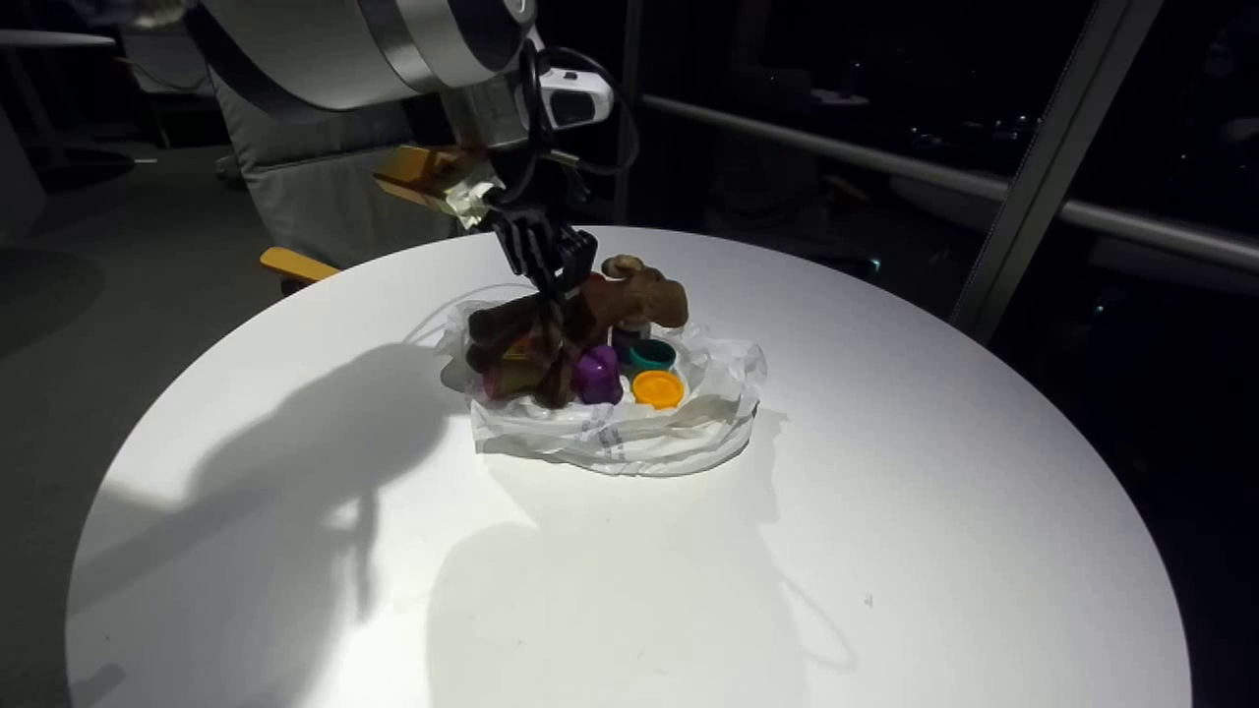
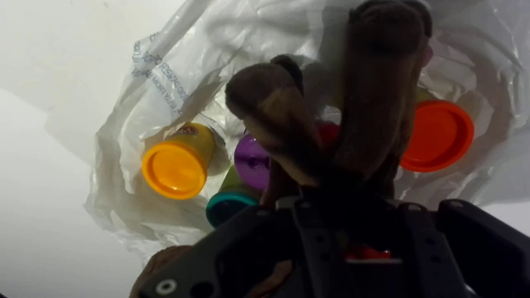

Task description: Pick up all the objects surrounding the white plate and arrange them on the plate

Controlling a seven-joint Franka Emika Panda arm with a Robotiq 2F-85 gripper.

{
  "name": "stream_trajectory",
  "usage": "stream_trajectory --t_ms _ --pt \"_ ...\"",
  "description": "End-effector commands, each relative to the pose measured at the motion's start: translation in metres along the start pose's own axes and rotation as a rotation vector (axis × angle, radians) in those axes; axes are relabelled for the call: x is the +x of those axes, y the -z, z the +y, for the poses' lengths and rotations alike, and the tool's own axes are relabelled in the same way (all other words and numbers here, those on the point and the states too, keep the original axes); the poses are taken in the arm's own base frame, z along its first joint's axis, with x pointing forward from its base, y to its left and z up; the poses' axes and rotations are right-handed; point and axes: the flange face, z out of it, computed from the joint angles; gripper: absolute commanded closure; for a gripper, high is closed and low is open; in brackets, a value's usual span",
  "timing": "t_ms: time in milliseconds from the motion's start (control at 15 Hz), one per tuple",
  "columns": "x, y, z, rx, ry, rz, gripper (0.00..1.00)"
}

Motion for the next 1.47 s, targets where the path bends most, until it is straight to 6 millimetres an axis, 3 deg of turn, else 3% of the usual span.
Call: stream_trajectory --t_ms 0,200,600,800,1133,1400 --pt "0.013 0.007 -0.003 -0.042 -0.016 0.025 0.58" --pt "0.013 0.007 0.003 -0.084 -0.020 0.009 0.49" --pt "0.021 0.031 0.015 -0.070 -0.054 0.016 0.03" --pt "0.026 0.054 0.018 -0.040 -0.069 0.033 0.00" --pt "0.017 0.126 0.009 -0.012 -0.067 0.021 0.00" --pt "-0.024 0.201 -0.005 -0.023 -0.032 -0.087 0.00"
